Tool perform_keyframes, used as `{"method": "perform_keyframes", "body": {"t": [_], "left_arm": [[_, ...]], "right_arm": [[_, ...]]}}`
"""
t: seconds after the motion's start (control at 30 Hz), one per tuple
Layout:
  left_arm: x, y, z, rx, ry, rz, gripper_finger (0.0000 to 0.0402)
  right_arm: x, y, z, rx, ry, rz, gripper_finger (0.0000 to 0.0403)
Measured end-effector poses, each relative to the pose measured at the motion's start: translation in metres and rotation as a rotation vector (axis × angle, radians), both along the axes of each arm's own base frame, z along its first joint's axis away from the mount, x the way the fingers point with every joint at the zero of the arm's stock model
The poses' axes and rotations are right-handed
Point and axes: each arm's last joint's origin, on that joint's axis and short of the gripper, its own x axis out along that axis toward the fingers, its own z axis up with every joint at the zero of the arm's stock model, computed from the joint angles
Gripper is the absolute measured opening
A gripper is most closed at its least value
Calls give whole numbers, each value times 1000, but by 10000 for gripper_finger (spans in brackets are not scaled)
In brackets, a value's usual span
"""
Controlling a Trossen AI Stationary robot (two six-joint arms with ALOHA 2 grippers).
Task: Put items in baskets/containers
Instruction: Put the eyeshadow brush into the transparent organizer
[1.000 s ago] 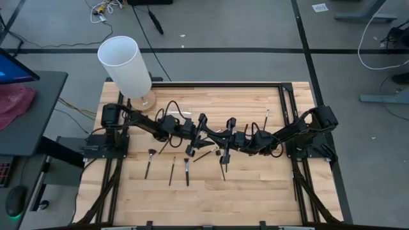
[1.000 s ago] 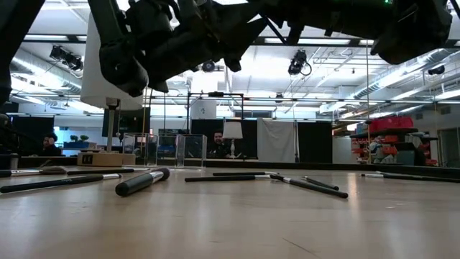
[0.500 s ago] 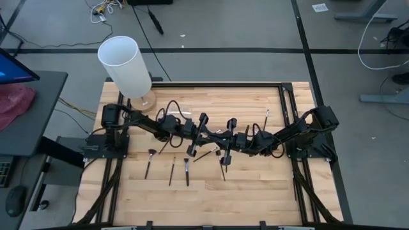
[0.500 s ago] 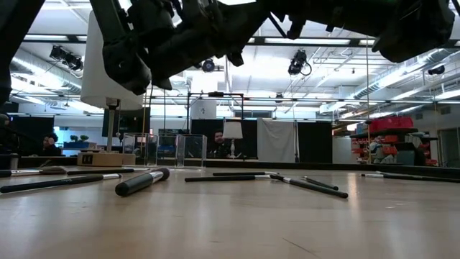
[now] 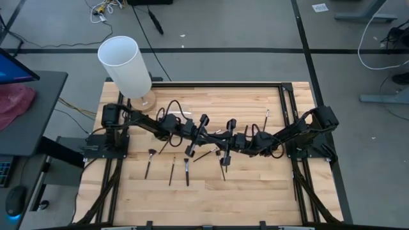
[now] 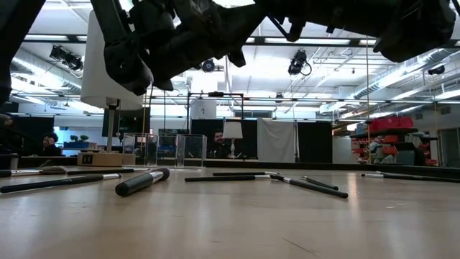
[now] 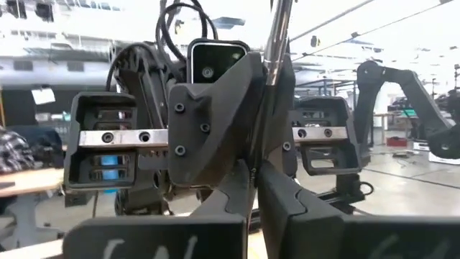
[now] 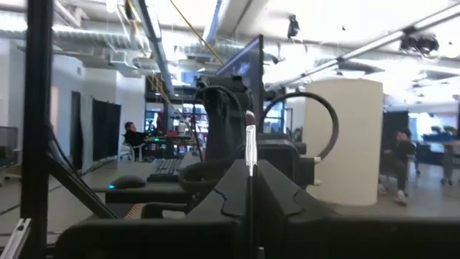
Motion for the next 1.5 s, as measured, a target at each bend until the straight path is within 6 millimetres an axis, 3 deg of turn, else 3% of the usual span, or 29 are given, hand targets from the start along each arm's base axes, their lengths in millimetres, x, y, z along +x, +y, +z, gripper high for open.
{"method": "perform_keyframes", "body": {"t": [0.37, 0.5, 0.67, 0.8, 0.93, 1.07, 1.2, 1.5], "left_arm": [[-28, 24, -35, -80, 182, 61, 11], [-35, 27, -48, -99, 349, 117, 11], [-41, 24, -53, 4, 596, 230, 11], [-50, 23, -44, 83, 706, 328, 11], [-61, 29, -24, 94, 711, 388, 11], [-74, 43, -1, 66, 680, 460, 11], [-90, 59, 16, 42, 694, 636, 11], [-115, 81, 10, -5, 885, 1031, 11]], "right_arm": [[-11, 18, -9, 87, 212, -309, 106], [-19, 16, -7, 183, 319, -280, 141], [-28, 1, -7, 324, 470, -185, 177], [-27, -10, -12, 375, 527, -153, 195], [-19, -15, -22, 381, 532, -162, 197], [-11, -16, -31, 376, 506, -163, 190], [-4, -14, -37, 345, 471, -144, 181], [-1, -14, -35, 303, 424, -136, 167]]}}
